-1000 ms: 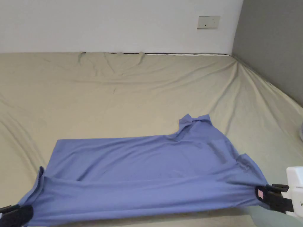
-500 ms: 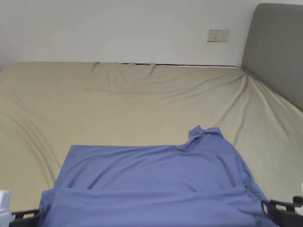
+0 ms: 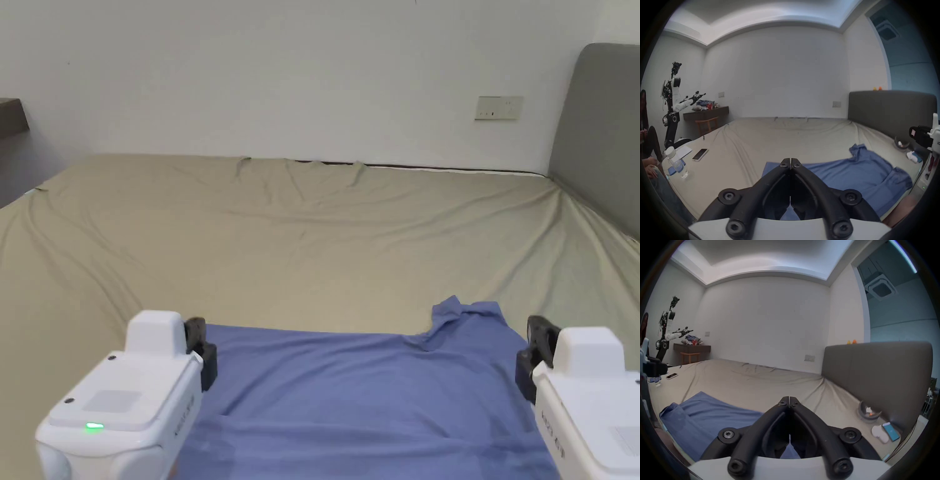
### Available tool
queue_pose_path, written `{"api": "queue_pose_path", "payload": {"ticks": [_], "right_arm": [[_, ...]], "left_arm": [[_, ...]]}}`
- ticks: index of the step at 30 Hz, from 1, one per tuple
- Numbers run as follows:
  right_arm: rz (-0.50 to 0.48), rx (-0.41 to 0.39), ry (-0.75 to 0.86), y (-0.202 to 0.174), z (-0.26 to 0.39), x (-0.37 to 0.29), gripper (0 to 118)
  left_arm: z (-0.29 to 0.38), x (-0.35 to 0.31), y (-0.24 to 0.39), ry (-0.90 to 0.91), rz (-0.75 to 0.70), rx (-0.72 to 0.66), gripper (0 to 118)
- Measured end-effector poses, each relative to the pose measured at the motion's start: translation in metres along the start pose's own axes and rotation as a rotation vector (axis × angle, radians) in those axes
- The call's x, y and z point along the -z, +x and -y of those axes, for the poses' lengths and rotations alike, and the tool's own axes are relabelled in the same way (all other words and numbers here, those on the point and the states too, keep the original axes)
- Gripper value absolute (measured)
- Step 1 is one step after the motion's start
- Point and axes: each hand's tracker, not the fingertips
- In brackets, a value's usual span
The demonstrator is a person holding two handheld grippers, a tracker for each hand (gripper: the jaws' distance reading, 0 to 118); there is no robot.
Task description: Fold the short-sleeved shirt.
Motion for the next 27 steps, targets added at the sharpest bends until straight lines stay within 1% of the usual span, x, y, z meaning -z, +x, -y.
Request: {"api": "queue_pose_path", "payload": {"ticks": [1,2,3,4,5,7,10,11,12,14,15,17,18,20,22,23,24,25,26,27], "right_arm": [[-0.051,0.066,-0.122,0.0,0.005,0.005,0],[-0.076,0.081,-0.18,0.0,0.005,0.009,0],[-0.082,0.082,-0.197,-0.003,0.01,0.009,0],[-0.076,0.044,-0.146,-0.002,0.01,0.009,0],[-0.07,0.044,-0.149,0.0,0.011,0.01,0],[-0.081,0.106,-0.19,0.002,0.016,0.011,0],[-0.116,0.233,-0.279,0.008,0.023,0.017,0],[-0.117,0.263,-0.298,0.009,0.024,0.017,0],[-0.125,0.255,-0.291,0.012,0.025,0.018,0],[-0.144,0.269,-0.289,0.013,0.024,0.019,0],[-0.155,0.275,-0.29,0.011,0.022,0.018,0],[-0.168,0.286,-0.3,0.013,0.025,0.023,0],[-0.173,0.29,-0.304,0.013,0.027,0.025,0],[-0.18,0.285,-0.318,0.008,0.024,0.027,0],[-0.189,0.268,-0.337,0.006,0.026,0.032,0],[-0.19,0.261,-0.342,0.004,0.026,0.033,0],[-0.198,0.256,-0.346,0.004,0.027,0.035,0],[-0.204,0.256,-0.352,0.003,0.028,0.036,0],[-0.202,0.258,-0.361,0.002,0.029,0.036,0],[-0.198,0.263,-0.379,0.001,0.03,0.037,0]], "left_arm": [[0.004,0.003,0.002,-0.007,-0.007,-0.01,0],[0.007,0.002,-0.001,-0.01,-0.002,-0.021,0],[0.008,0.002,-0.003,-0.013,0.014,-0.055,0],[0.007,0.002,-0.004,-0.019,0.02,-0.052,0],[0.005,0.001,-0.001,-0.017,0.023,-0.041,0],[0.004,0.001,-0.001,0.0,0.035,-0.015,0],[-0.001,0.018,-0.006,-0.036,0.075,0.002,0],[-0.002,0.027,-0.01,-0.047,0.073,0.003,0],[-0.003,0.038,-0.015,-0.051,0.065,0.011,0],[-0.008,0.069,-0.024,-0.108,0.06,0.037,0],[-0.01,0.09,-0.03,-0.154,0.058,0.053,0],[-0.012,0.13,-0.042,-0.243,0.077,0.03,0],[-0.012,0.156,-0.048,-0.306,0.076,0.046,0],[-0.01,0.201,-0.058,-0.343,0.057,0.055,0],[-0.006,0.248,-0.068,-0.45,0.044,0.037,0],[-0.002,0.272,-0.073,-0.502,0.029,-0.003,6],[0.002,0.293,-0.077,-0.534,0.037,-0.047,29],[0.007,0.305,-0.079,-0.566,0.043,-0.078,72],[0.015,0.322,-0.082,-0.572,0.03,-0.108,96],[0.023,0.336,-0.082,-0.584,0.017,-0.125,103]]}}
